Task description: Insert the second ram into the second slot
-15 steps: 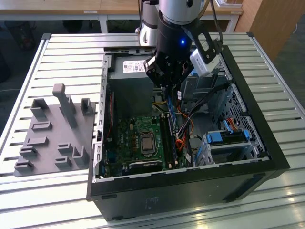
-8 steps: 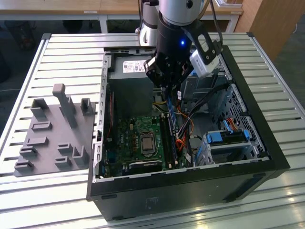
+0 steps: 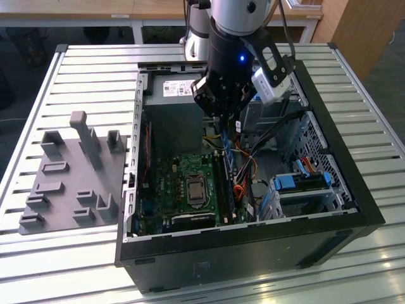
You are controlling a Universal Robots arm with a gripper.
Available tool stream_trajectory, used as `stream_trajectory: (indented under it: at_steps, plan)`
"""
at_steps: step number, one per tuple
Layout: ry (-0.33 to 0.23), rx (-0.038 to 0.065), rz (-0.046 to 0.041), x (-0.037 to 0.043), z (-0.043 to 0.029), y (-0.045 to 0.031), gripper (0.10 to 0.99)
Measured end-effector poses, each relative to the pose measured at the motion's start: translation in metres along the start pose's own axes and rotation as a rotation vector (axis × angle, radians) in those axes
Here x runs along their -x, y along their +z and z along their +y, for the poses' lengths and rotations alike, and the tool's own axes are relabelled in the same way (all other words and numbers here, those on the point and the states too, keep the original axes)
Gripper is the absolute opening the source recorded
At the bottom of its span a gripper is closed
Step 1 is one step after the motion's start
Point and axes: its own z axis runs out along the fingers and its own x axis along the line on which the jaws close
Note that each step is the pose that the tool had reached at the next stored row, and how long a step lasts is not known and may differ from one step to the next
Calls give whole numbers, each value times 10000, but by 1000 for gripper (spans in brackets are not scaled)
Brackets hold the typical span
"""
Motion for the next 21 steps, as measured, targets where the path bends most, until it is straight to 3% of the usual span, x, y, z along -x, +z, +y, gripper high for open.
stream_trajectory:
  at_steps: [21]
  plan:
    - [25, 0, -1, -1, -2, 50, 137]
